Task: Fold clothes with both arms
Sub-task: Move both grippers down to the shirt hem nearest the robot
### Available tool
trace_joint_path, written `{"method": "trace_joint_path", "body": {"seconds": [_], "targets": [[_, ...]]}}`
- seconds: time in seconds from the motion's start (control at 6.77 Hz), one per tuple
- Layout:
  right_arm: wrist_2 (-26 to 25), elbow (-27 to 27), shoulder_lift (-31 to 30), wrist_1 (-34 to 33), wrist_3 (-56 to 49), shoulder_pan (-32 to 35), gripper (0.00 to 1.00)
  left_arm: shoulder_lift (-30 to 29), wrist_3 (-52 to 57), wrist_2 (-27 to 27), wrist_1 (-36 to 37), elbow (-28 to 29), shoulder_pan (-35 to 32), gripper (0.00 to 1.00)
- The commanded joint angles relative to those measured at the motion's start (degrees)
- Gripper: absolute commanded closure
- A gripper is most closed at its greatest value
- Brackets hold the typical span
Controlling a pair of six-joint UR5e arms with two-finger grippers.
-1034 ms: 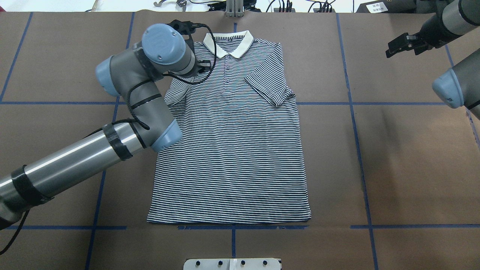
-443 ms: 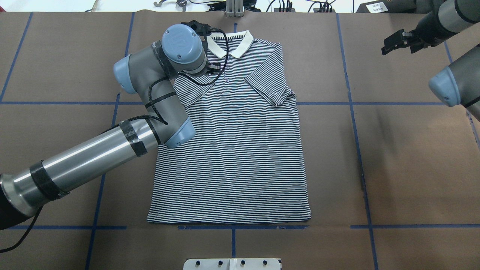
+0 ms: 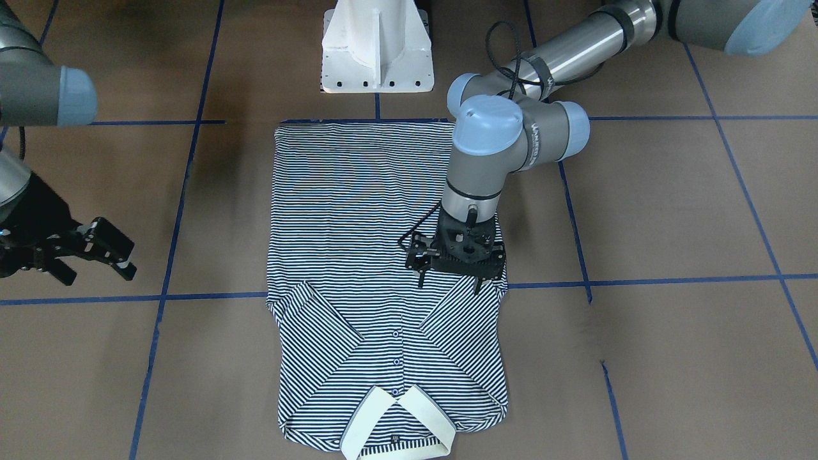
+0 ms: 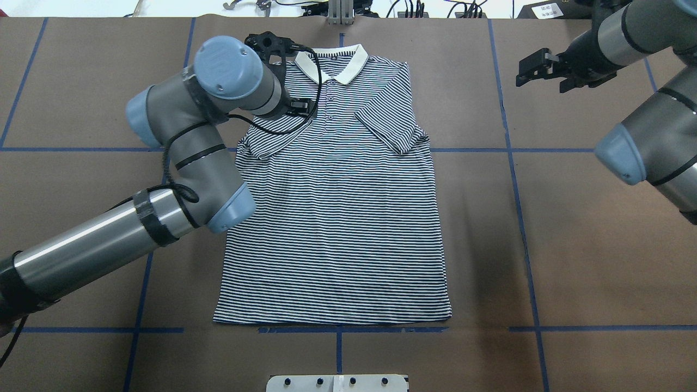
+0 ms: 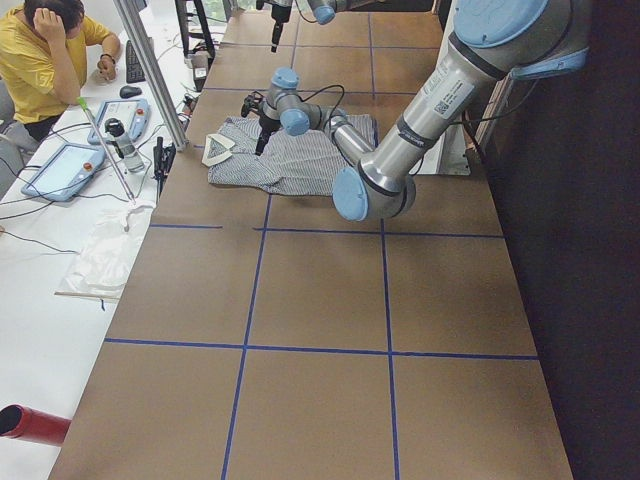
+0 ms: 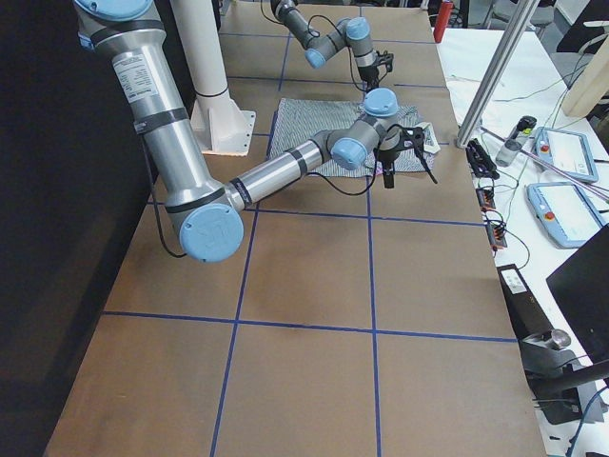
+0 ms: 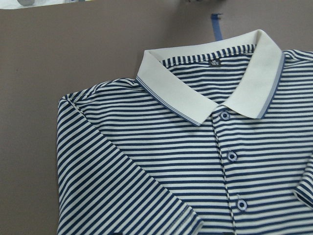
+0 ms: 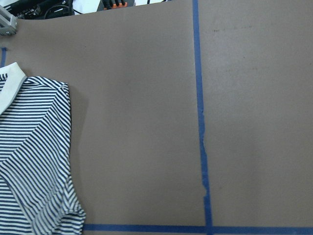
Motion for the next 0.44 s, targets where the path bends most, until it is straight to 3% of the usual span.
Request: {"method": "trace_joint_path", "body": {"seconds": [0.0,0.15,0.3], "targets": [[-10.74,14.77,-5.3,-5.41,17.77,-12.31,0.0,8.69,-0.19,-2.71,0.87,-13.98,0.76,0.0],[-15.51,22.0,-9.7,-6.41,23.76,-18.81,0.0,12.98,-1.07,-2.45,0.78,-20.64,4.94,0.0],[-20.69,25.46,-12.7,-6.5,30.17,-25.84,0.0,16.59,-3.16,-2.01,0.7,-24.54,7.68,0.0]]}}
